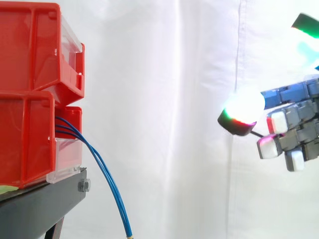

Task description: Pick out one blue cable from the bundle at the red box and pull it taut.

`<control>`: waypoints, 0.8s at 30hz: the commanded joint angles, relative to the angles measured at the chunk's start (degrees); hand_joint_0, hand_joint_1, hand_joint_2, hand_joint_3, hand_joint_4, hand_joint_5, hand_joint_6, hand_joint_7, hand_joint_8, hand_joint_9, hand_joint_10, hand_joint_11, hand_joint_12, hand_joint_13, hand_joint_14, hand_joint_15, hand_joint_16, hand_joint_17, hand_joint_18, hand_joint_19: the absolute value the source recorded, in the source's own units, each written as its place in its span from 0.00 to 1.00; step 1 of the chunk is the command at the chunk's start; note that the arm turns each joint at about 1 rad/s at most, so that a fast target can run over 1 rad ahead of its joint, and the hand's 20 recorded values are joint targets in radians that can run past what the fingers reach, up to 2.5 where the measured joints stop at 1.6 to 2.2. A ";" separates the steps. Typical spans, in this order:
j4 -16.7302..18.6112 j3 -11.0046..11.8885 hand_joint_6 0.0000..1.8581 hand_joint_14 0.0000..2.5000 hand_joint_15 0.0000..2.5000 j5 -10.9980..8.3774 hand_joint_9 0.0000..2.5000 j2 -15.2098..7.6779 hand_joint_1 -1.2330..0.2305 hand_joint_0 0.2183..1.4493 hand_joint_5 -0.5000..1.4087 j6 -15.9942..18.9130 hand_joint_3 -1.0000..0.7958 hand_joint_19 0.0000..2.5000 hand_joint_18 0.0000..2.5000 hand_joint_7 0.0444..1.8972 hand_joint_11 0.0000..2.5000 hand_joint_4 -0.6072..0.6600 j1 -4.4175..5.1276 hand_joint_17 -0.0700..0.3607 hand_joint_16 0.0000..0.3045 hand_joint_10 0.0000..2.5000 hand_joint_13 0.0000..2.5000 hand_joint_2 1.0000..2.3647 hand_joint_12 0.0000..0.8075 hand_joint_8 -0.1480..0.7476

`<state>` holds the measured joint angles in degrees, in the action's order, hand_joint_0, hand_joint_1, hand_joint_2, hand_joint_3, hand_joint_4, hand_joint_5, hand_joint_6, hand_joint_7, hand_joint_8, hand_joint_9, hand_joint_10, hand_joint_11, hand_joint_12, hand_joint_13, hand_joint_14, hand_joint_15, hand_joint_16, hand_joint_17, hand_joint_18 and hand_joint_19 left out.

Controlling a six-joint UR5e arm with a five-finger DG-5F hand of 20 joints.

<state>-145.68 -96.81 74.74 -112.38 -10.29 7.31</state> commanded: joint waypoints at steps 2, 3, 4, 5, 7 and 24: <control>-1.10 -0.05 0.27 0.01 0.14 -2.84 0.35 -0.03 0.51 0.32 0.18 -0.61 0.29 0.29 0.27 0.41 0.16 0.70 -0.01 0.47 0.19 0.01 0.29 0.00 0.47 0.46; -1.01 -0.05 0.27 0.01 0.14 -3.19 0.35 -0.03 0.51 0.32 0.18 -0.79 0.30 0.29 0.27 0.41 0.16 0.70 -0.10 0.47 0.19 0.01 0.29 0.00 0.47 0.46; -1.01 -0.05 0.27 0.01 0.14 -3.72 0.35 -0.03 0.51 0.32 0.18 -0.88 0.29 0.29 0.27 0.41 0.16 0.70 -0.01 0.47 0.19 0.01 0.29 0.00 0.47 0.46; -0.92 0.04 0.27 0.01 0.14 -4.42 0.35 -0.03 0.51 0.32 0.18 -1.05 0.29 0.28 0.27 0.41 0.16 0.70 -0.01 0.47 0.19 0.01 0.29 0.00 0.47 0.46; -0.92 -0.05 0.27 0.01 0.14 -4.86 0.35 -0.03 0.51 0.32 0.18 -1.14 0.29 0.29 0.27 0.41 0.16 0.70 -0.01 0.47 0.19 0.01 0.29 0.00 0.46 0.46; 3.65 1.18 0.27 0.01 0.14 -3.54 0.35 -6.71 0.51 0.32 0.18 0.53 0.29 0.29 0.27 0.41 0.16 0.70 -0.89 0.47 0.19 0.01 0.29 0.00 0.47 0.46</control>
<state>-143.20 -96.50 71.07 -117.32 -10.29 6.52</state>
